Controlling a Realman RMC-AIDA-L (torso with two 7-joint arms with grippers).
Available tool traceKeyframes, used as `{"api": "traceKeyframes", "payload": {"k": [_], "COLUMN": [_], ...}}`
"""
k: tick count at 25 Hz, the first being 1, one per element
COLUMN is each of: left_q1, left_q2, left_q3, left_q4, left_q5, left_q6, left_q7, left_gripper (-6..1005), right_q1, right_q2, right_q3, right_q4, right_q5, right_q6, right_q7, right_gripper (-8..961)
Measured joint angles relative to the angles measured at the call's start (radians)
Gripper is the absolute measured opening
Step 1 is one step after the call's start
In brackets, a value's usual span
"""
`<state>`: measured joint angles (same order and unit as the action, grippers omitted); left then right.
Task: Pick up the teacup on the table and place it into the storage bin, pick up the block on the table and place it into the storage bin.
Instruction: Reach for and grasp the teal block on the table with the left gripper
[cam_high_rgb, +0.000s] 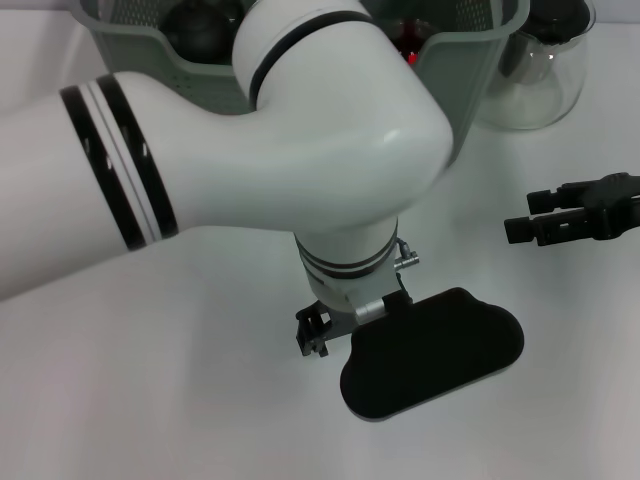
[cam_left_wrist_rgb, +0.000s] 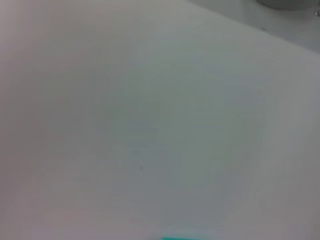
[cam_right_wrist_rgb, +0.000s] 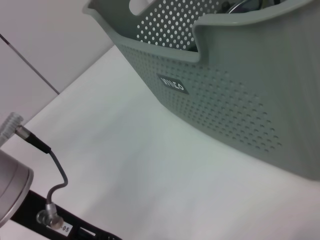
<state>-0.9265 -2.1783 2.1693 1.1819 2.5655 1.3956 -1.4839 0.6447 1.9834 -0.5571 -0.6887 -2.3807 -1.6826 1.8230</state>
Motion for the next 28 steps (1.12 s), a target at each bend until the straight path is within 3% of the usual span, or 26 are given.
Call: {"api": "traceKeyframes", "payload": {"k": [28], "left_q1": [-0.082], "left_q2": [0.000], "left_q3": [0.052], "left_q4": [-0.054], "left_q5": [-0.074], "left_q6": [-0.093], "left_q7": [0.006], "left_gripper": [846], "right_q1": [0.001], "right_q2": [-0.003], "right_q3": [0.005], "right_q4": [-0.001], "right_q5": [0.000], "right_q6": [0.028], "right_q7": [-0.015], "right_gripper": [916]}}
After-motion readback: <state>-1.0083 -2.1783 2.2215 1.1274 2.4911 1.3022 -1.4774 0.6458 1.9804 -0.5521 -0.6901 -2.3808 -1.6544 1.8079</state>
